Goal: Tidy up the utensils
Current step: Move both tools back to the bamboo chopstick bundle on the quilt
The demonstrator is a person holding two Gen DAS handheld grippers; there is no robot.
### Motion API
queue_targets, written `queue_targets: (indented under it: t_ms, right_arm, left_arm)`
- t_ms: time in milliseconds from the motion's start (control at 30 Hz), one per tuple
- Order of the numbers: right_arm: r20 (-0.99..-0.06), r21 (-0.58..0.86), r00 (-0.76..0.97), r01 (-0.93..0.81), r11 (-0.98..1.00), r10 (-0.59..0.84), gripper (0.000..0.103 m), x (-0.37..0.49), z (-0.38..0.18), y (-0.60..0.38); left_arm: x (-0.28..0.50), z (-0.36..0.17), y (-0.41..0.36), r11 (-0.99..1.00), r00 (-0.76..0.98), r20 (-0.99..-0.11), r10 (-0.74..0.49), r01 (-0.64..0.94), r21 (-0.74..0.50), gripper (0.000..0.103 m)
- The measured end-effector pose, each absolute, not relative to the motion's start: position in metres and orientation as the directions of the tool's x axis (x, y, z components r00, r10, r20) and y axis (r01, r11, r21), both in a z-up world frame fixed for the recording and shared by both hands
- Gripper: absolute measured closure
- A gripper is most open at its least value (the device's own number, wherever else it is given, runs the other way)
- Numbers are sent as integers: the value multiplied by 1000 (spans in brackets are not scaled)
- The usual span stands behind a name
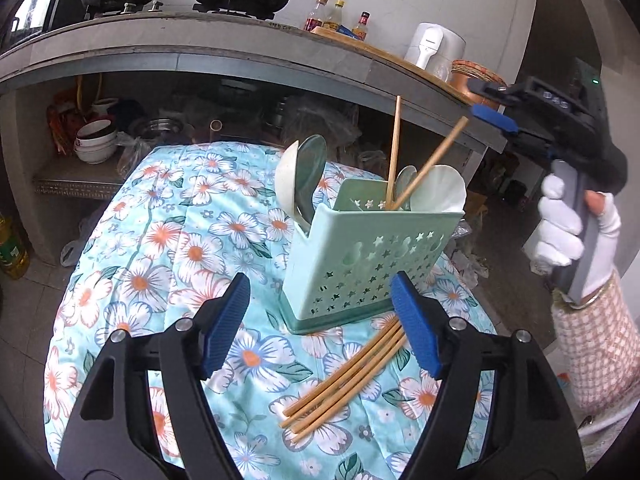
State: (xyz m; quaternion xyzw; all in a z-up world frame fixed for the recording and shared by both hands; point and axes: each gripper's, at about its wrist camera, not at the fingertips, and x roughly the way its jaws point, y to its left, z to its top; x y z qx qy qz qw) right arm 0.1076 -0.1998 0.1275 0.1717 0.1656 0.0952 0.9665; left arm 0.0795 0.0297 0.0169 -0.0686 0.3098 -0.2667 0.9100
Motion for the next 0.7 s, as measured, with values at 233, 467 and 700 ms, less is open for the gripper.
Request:
queue_targets:
  t_ms: [233, 467, 700]
  right_arm:
    - [-357, 410, 903, -78, 909, 238, 48, 64, 107, -218]
    - [-512, 593, 781, 20, 805, 357, 48, 51, 25, -213]
    - [-613, 755, 581, 233, 612, 535, 55, 68, -80, -186]
  left_arm:
    - [83, 8, 21, 862, 659, -565, -496, 450, -232, 31]
    - [90, -12, 12, 894, 650, -643, -405, 429, -130, 30]
    - [100, -39, 7, 913, 597, -731, -331, 399, -88, 31]
